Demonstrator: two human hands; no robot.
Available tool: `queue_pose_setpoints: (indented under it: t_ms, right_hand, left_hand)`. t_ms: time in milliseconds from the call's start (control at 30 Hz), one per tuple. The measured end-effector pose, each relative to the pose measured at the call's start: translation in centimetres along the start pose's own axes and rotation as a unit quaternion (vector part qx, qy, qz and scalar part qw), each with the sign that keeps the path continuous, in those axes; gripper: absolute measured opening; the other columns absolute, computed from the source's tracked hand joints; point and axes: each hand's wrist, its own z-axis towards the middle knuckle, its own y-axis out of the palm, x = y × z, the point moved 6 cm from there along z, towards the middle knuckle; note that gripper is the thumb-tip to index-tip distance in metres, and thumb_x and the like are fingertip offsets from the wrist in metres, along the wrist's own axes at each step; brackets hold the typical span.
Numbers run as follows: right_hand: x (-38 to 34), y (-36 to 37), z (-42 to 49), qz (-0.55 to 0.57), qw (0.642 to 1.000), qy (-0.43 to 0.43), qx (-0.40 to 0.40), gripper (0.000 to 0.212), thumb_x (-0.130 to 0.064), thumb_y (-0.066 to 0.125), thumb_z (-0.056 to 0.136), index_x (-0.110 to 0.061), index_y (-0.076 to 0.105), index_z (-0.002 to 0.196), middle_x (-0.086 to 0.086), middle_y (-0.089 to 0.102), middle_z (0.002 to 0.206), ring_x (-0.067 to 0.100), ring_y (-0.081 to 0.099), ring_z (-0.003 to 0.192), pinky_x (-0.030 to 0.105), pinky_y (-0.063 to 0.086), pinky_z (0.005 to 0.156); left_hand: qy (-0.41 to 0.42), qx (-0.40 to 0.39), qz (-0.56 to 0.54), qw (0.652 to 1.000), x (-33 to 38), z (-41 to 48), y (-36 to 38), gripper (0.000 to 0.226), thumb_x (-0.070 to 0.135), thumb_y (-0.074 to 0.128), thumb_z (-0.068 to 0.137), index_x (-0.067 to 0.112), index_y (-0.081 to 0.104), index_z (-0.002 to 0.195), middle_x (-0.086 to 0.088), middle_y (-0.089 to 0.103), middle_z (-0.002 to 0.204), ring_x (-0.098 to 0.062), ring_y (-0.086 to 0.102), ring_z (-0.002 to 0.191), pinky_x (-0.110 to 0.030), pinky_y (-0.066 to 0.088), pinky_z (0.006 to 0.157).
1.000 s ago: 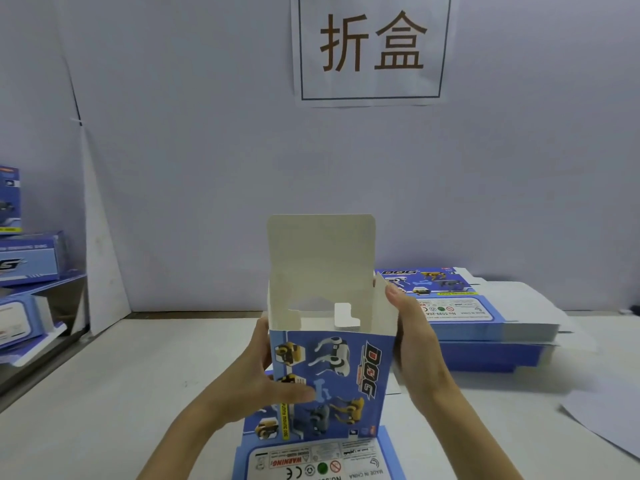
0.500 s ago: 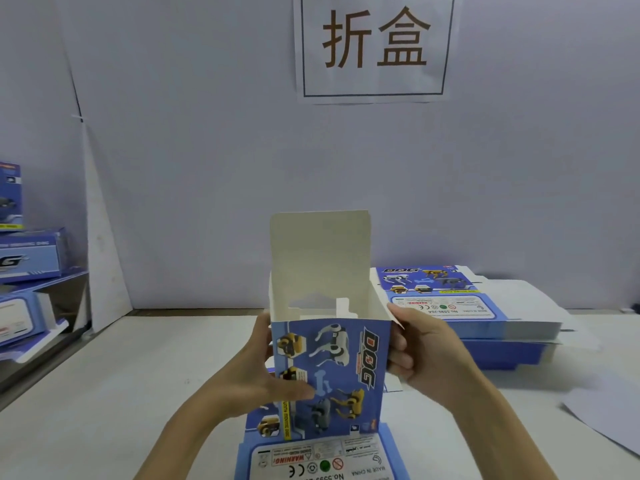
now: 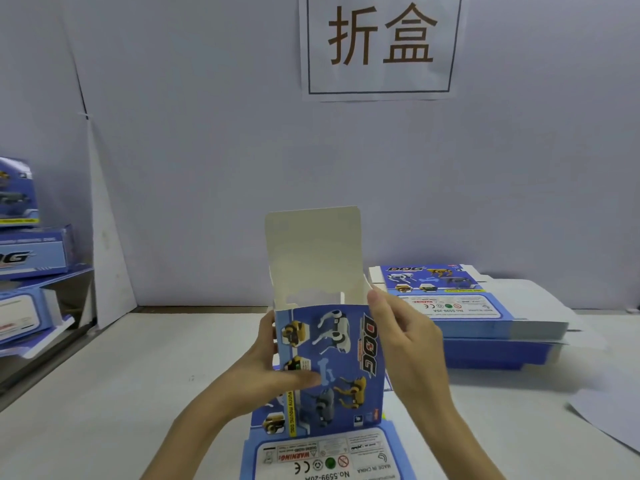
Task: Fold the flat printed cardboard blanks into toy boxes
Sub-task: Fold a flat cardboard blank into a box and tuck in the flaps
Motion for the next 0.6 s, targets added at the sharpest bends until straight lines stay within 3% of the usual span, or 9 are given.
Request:
queue_pose_setpoints:
  t_ms: [100, 167, 233, 300, 400, 500, 600]
  right_hand:
    - [0.1, -1.0, 0.6, 0.003, 1.000, 0.009, -0.002, 0.023, -0.053, 0.045, 0.086, -0.045, 0.065, 0.096, -0.012, 0.073, 0.084, 0.001, 0.068, 0.077, 0.015, 0.053, 0.059]
    - [0.0, -1.3, 0.9, -0.012, 1.000, 0.011, -0.016, 0.020, -0.051, 0.044, 0.090, -0.057, 0.054, 0.106, -0.018, 0.070, 0.098, 0.001, 0.069, 0.085, 0.021, 0.057, 0.063]
    - [-0.5, -1.7, 1.2, -0.077, 0.996, -0.041, -0.025, 0.022, -0.056, 0.039, 0.087, -0.062, 0.050, 0.105, -0.031, 0.064, 0.103, -0.004, 0.065, 0.095, 0.018, 0.056, 0.068]
    - [-1.1, -1.9, 1.4, -0.151, 0.983, -0.094, -0.050, 0.018, -0.059, 0.039, 0.088, -0.062, 0.049, 0.103, -0.050, 0.048, 0.103, -0.021, 0.051, 0.106, 0.020, 0.052, 0.087]
    - [-0.5, -2.1, 1.7, -0.200, 0.966, -0.106, -0.122, 0.024, -0.071, 0.043, 0.084, -0.070, 0.042, 0.108, -0.052, 0.033, 0.119, -0.033, 0.028, 0.115, 0.025, 0.038, 0.103]
    - [-0.1, -2.4, 1.9, -0.219, 0.958, -0.105, -0.152, 0.045, -0.073, 0.048, 0.075, -0.067, 0.034, 0.117, -0.044, 0.029, 0.131, -0.017, 0.024, 0.131, 0.033, 0.033, 0.112]
    - [-0.3, -2.3, 1.9, -0.195, 0.965, -0.110, -0.135, 0.047, -0.068, 0.049, 0.071, -0.064, 0.039, 0.117, -0.047, 0.037, 0.119, -0.019, 0.032, 0.125, 0.033, 0.043, 0.104]
  left_hand:
    - [-0.005, -0.009, 0.038, 0.999, 0.4, -0.4, 0.1, 0.098, 0.057, 0.078, 0.060, 0.057, 0.015, 0.136, 0.034, 0.052, 0.128, 0.004, 0.056, 0.116, -0.022, 0.050, 0.094]
    - [0.002, 0.032, 0.099, 0.995, 1.2, -0.8, -0.9, 0.115, 0.075, 0.072, 0.052, 0.059, 0.002, 0.142, 0.030, 0.024, 0.151, 0.000, 0.038, 0.133, -0.034, 0.039, 0.109]
    - [0.065, 0.104, 0.106, 0.987, 3.2, -1.5, -2.4, 0.106, 0.080, 0.062, 0.057, 0.066, -0.003, 0.139, 0.034, 0.004, 0.154, 0.001, 0.027, 0.136, -0.035, 0.033, 0.110]
    - [0.168, 0.169, 0.116, 0.964, 5.7, -2.5, -3.7, 0.077, 0.070, 0.048, 0.075, 0.065, 0.007, 0.140, 0.039, 0.010, 0.151, 0.010, 0.026, 0.136, -0.028, 0.031, 0.105]
    - [0.267, 0.219, 0.244, 0.906, 7.8, -3.4, -4.2, 0.049, 0.040, 0.045, 0.095, 0.054, 0.030, 0.140, 0.045, 0.026, 0.142, 0.016, 0.021, 0.136, -0.020, 0.028, 0.105]
    - [0.336, 0.268, 0.355, 0.830, 8.5, -3.8, -3.9, 0.043, 0.022, 0.058, 0.090, 0.024, 0.052, 0.132, 0.014, 0.050, 0.136, -0.003, 0.039, 0.130, -0.031, 0.042, 0.103]
    - [0.364, 0.344, 0.334, 0.799, 8.0, -4.2, -4.5, 0.029, 0.028, 0.061, 0.091, 0.009, 0.064, 0.113, 0.002, 0.061, 0.115, -0.008, 0.055, 0.106, -0.019, 0.048, 0.090]
